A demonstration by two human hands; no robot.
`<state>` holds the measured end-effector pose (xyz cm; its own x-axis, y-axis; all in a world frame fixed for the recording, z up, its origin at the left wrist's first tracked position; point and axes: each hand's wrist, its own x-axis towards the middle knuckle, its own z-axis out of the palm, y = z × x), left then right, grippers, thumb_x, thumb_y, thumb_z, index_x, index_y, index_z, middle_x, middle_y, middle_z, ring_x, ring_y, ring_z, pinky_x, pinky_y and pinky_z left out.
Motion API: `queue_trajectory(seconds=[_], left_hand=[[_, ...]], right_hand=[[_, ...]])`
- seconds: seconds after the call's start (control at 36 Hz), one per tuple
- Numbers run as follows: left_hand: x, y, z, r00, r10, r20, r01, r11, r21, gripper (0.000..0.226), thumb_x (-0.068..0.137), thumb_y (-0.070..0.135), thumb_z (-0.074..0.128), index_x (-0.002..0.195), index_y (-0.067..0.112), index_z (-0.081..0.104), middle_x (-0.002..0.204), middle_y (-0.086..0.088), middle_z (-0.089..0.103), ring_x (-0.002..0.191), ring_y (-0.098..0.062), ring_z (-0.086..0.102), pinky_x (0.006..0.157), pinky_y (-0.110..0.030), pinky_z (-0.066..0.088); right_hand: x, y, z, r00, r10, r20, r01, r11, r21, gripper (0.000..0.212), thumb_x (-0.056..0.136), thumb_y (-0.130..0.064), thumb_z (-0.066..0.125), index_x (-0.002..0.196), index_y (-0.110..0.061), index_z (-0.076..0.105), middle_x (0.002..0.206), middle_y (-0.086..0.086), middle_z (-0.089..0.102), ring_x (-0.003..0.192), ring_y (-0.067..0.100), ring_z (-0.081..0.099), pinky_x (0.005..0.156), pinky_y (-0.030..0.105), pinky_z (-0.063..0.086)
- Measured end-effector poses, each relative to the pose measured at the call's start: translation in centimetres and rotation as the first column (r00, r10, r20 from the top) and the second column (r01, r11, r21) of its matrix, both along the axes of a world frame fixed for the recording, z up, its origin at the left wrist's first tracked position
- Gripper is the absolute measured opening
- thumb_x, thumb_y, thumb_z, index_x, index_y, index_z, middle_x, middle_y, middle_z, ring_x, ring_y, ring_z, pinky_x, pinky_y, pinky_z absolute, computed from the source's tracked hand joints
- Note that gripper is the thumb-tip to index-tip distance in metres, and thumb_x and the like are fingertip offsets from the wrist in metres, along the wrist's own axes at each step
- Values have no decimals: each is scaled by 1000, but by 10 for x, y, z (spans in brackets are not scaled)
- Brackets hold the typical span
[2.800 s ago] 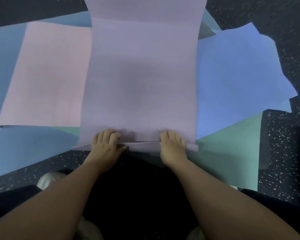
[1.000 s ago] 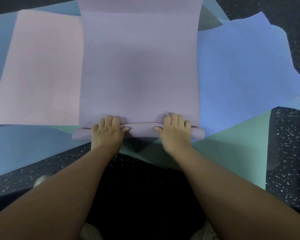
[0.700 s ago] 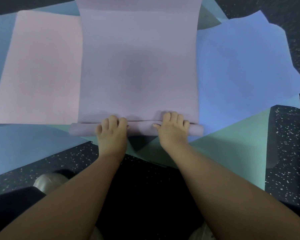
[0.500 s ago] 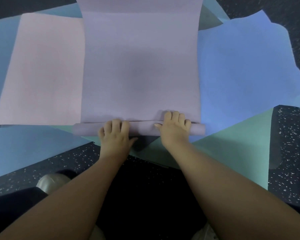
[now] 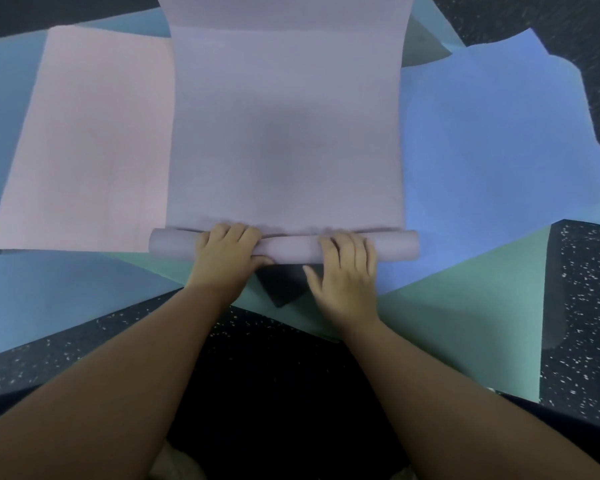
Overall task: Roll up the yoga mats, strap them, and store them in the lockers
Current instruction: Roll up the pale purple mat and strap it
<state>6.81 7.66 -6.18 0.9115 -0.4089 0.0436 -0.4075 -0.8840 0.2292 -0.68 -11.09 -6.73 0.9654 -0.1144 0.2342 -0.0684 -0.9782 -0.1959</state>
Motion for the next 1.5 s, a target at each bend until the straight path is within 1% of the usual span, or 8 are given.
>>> queue_trajectory(seconds=[0.25, 0.36, 0.53, 0.72, 0.92, 1.06, 1.19, 1.5], left_hand=[[15, -13, 7, 999, 44, 13, -44, 999, 6, 50, 90, 47, 36, 88, 8, 67, 82, -15, 62, 78, -37, 57, 73, -43, 44], [13, -22, 5, 984, 113, 138, -109, 994, -32, 40, 94, 33, 38, 90, 7, 68, 78, -15, 59, 72, -35, 57, 85, -44, 36], [-6, -27, -1, 981, -29, 190, 29, 1000, 2, 34, 90, 29, 48, 121, 16, 55, 123, -22, 56, 116, -49, 50, 97, -72, 29], [-14, -26, -2, 999, -17, 29, 12, 985, 170, 86, 74, 42, 74, 144, 17, 31, 148, -21, 40, 134, -52, 32, 100, -73, 24], [6, -27, 6, 995, -64, -71, 79, 970, 229, 78, 82, 48, 67, 147, 16, 38, 150, -20, 37, 137, -49, 30, 102, -71, 24], [20, -36, 16, 984, -44, -172, 95, 948, 303, 79, 95, 60, 33, 153, 26, -9, 162, -9, -10, 147, -38, -11, 113, -62, -3], [29, -38, 20, 972, -37, -234, 118, 932, 343, 80, 94, 65, 27, 152, 28, -16, 161, -7, -18, 146, -35, -16, 114, -60, -4], [56, -42, 27, 949, -44, -311, 152, 931, 332, 70, 96, 62, 22, 152, 35, -9, 162, -4, -9, 147, -36, -8, 114, -60, -1]], right_hand=[[24, 0, 14, 961, -39, -273, 50, 998, 35, 58, 85, -42, 41, 128, -7, 57, 125, 12, 57, 122, 30, 39, 109, 50, 20], [41, -11, 27, 885, 28, -464, -46, 999, -28, 54, 100, -42, 29, 147, -15, 24, 146, 5, 28, 135, 27, 19, 118, 44, -1], [61, -16, 39, 796, 36, -604, -20, 999, 32, 55, 101, -43, 26, 150, -20, 16, 151, 4, 20, 140, 27, 13, 118, 42, -3], [67, -18, 41, 810, 51, -584, -1, 996, 86, 52, 101, -43, 30, 148, -24, 23, 147, 2, 26, 138, 24, 17, 117, 40, 2], [67, -13, 39, 887, 22, -461, -20, 1000, 8, 47, 102, -40, 28, 144, -19, 27, 146, 5, 25, 130, 27, 23, 115, 39, 8], [56, -1, 21, 968, -13, -252, 29, 998, 59, 53, 88, -35, 37, 131, -7, 52, 133, 15, 52, 122, 31, 35, 111, 48, 14], [34, 5, 3, 989, -9, -151, 17, 999, 48, 57, 90, -31, 45, 142, -7, 47, 146, 13, 47, 139, 30, 30, 112, 51, 17], [47, 3, 12, 952, -23, -307, 52, 995, 89, 69, 95, -52, 34, 151, -10, 32, 157, 10, 30, 146, 28, 18, 116, 48, 0]])
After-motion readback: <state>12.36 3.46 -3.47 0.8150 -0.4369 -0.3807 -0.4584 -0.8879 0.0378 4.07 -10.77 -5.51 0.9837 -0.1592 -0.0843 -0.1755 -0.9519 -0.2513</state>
